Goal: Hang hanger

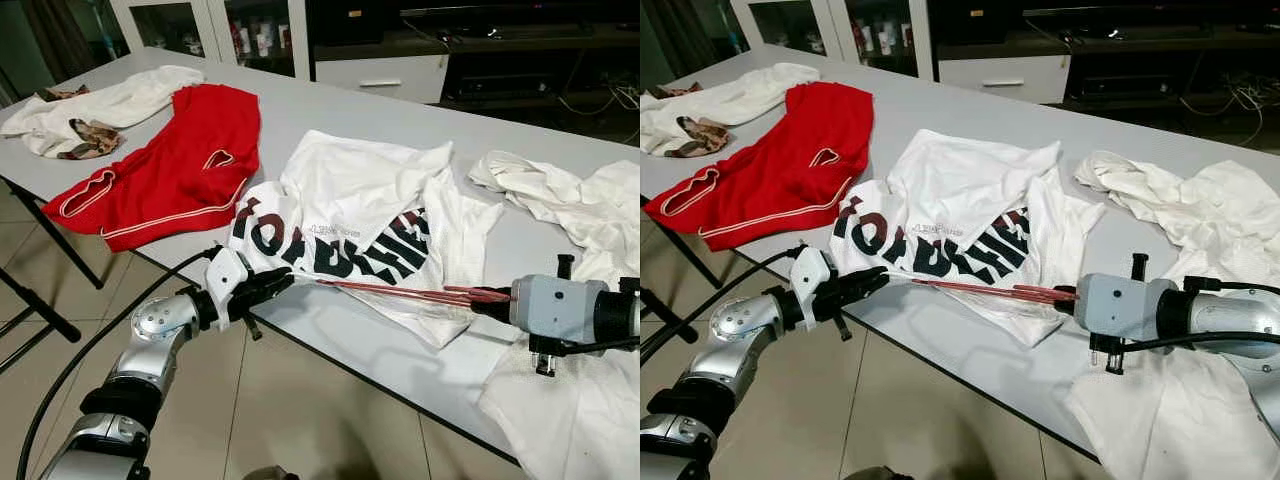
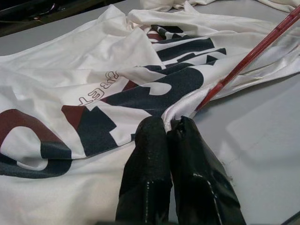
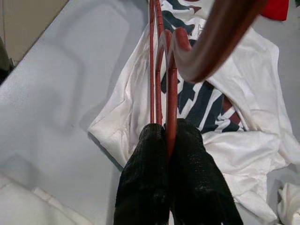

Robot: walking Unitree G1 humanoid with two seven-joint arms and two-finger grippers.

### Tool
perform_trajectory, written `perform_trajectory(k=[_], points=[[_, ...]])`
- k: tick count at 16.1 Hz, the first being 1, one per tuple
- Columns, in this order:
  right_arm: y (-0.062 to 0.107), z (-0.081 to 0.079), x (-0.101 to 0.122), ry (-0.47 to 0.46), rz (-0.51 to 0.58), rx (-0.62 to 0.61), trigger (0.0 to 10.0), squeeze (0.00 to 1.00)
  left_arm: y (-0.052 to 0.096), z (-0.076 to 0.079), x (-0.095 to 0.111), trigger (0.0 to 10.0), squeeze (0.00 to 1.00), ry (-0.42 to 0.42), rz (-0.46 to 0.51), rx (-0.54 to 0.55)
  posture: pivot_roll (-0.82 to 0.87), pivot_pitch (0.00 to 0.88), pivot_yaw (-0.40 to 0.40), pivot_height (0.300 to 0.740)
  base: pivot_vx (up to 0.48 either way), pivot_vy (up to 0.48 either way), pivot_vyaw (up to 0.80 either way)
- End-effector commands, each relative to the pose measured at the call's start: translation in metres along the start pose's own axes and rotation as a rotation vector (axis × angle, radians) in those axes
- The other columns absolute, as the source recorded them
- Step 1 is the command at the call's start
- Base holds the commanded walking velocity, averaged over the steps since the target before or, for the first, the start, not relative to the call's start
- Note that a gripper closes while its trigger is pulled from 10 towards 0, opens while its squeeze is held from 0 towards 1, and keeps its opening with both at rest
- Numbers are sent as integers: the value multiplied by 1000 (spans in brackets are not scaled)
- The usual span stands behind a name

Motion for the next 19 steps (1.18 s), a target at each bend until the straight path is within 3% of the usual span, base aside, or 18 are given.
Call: perform_trajectory(k=[1,8,19], points=[[2,2,-3,21,-22,-5,10000,0,2,-4,4,0,0,-15,6,11,-134,0,106,736,0,0,0],[11,10,-8,20,-42,-47,10000,0,1,-5,3,0,0,-13,-3,6,-144,0,111,736,0,0,0],[24,9,5,-29,23,-58,10000,0,-2,-5,3,0,0,-14,-15,-3,-160,0,121,736,0,0,0]])
Point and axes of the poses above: a point about 5 cm out from each wrist's last joint towards the gripper, its own y axis pointing back from the gripper into the wrist, its own x axis along the axis of the wrist's last joint, z = x × y, the point moved 4 cm from there along -y, pointing out of the wrist towards the gripper, and after that the axes turned 8 degrees about y, right-handed, at the moved point
